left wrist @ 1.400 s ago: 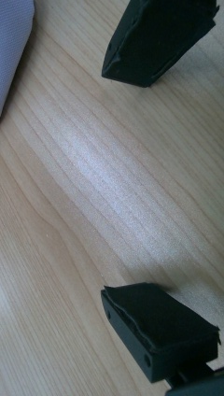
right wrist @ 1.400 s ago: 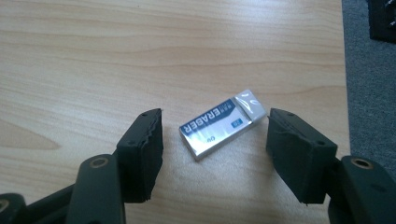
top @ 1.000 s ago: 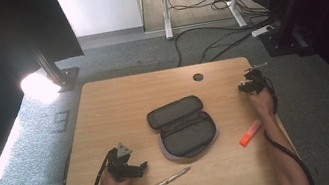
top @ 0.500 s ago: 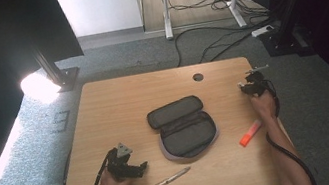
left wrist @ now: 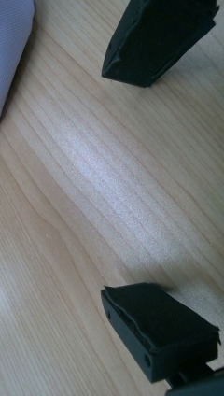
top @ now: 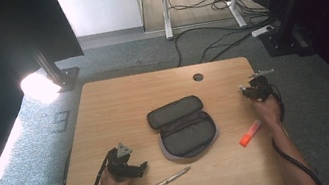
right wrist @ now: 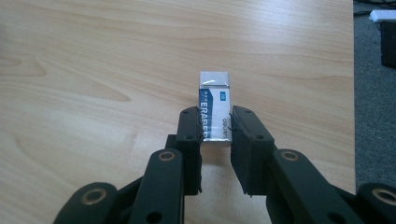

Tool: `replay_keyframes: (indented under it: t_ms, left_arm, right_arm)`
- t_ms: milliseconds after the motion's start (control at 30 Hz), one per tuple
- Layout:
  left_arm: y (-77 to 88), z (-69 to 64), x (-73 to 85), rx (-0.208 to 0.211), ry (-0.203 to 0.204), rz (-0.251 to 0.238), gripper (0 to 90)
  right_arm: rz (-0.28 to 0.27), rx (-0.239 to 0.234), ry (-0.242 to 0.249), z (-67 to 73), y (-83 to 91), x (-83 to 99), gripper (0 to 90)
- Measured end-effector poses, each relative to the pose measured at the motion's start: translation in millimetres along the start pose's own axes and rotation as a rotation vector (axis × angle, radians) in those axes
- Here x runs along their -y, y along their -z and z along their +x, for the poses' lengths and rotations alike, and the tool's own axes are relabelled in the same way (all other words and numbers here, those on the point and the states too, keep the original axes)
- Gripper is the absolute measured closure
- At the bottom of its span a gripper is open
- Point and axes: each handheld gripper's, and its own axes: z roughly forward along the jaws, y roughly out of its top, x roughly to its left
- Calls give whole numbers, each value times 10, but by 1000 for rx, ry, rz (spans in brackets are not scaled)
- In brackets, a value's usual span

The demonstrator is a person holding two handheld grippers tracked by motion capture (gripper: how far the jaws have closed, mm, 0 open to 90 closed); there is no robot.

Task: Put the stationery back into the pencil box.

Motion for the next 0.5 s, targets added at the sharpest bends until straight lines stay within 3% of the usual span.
replay_keyframes:
  t_ms: [500]
  left_arm:
    - [0, 0, 0, 0, 0, 0, 0]
  right_arm:
    - [-44, -58, 25, 153, 314, 112, 723]
